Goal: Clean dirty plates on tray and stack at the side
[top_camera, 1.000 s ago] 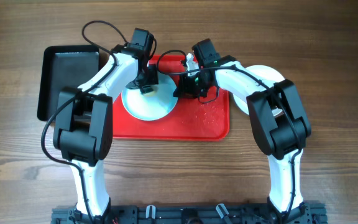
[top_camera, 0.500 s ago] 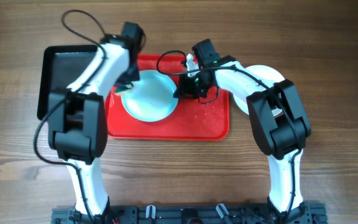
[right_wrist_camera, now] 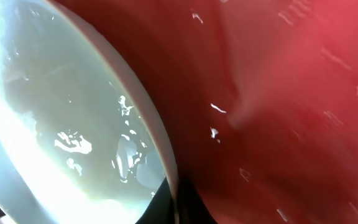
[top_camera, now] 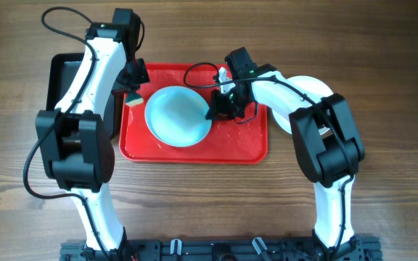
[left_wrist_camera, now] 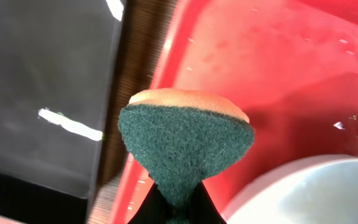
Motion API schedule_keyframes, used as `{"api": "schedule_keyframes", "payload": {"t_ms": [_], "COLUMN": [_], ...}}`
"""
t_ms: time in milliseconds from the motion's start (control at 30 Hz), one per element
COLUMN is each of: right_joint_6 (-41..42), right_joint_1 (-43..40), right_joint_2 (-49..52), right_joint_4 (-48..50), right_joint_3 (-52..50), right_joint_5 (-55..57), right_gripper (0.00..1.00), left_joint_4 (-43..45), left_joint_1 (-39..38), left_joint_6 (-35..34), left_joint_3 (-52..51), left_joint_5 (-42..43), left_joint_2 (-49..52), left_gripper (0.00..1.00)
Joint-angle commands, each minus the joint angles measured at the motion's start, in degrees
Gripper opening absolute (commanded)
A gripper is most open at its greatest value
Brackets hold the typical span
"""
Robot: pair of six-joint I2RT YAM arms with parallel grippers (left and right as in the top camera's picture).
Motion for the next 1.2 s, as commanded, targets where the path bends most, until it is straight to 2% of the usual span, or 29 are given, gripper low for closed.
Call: {"api": "schedule_keyframes", "payload": {"t_ms": [0, 233, 400, 533, 733, 1167], "right_joint_6": [-2.25, -2.19, -0.79, 1.51, 2.67, 2.21], "right_joint_1": [0.31, 3.26, 8.87, 13.62, 19.3, 28.02], "right_joint_2": [-6.86, -18.38, -23.61, -24.06, -24.06, -24.06], "right_joint_4": [-3.02, -7.17, -9.07, -10.51, -11.47, -11.52], "right_joint_3": [-0.55, -0.55, -0.55, -0.57, -0.57, -0.57], "right_joint_5": [10.97, 30.18, 51.15, 67.43, 85.83, 112.52], "right_gripper": [0.04, 0.04, 0.04, 0.04, 0.04, 0.04], "left_joint_4": [0.26, 0.48, 0.48, 0.42, 0.44, 0.42], "left_joint_1": [0.11, 0.11, 0.11, 0.11, 0.11, 0.11], "left_joint_6": [1.55, 1.11, 1.11, 1.11, 1.11, 1.11], "left_joint_3": [0.74, 0.74, 0.74, 0.74, 0.74, 0.74], "left_joint_5": [5.03, 5.2, 5.2, 5.51, 5.62, 5.62], "left_joint_2": [-1.42, -1.25, -1.25, -1.22, -1.2, -1.2], "left_gripper": [0.04, 0.04, 0.04, 0.04, 0.04, 0.04]}}
